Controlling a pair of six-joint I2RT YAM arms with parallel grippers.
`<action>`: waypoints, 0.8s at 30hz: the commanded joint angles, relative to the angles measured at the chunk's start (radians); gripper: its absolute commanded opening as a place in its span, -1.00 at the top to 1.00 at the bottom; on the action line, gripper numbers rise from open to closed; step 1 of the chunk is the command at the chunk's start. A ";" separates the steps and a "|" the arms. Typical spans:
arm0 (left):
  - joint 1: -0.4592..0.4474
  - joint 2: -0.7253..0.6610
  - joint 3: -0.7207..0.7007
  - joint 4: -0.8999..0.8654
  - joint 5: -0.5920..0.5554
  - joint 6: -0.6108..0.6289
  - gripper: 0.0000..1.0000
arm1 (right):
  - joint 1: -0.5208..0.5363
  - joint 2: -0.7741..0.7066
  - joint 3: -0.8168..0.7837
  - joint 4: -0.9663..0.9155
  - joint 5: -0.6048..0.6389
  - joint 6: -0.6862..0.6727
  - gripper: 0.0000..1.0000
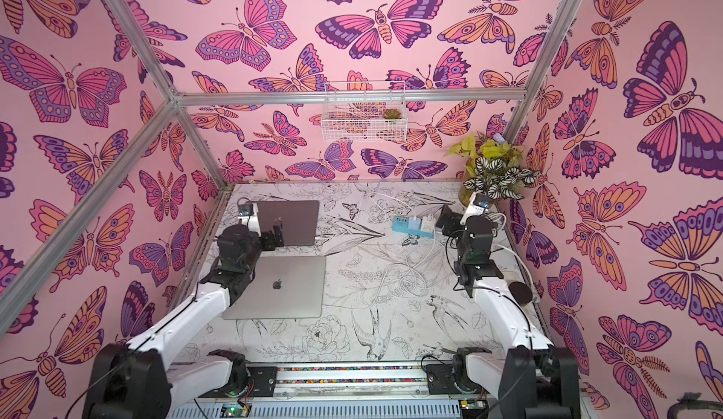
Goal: Unplug the laptop charger
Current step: Remove the charging cable from the laptop.
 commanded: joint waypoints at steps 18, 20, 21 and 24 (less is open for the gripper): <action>-0.260 0.253 0.113 -0.798 0.167 -0.305 -0.94 | 0.819 0.399 0.082 -0.338 -0.226 -0.752 -0.55; -0.275 0.267 0.119 -0.798 0.150 -0.302 -1.00 | 0.836 0.446 0.113 -0.371 -0.257 -0.801 -0.51; -0.281 0.277 0.125 -0.797 0.142 -0.301 -1.00 | 0.852 0.481 0.134 -0.392 -0.246 -0.820 -0.47; -0.291 0.313 0.140 -0.796 0.129 -0.313 -1.00 | 0.886 0.566 0.186 -0.433 -0.217 -0.850 -0.36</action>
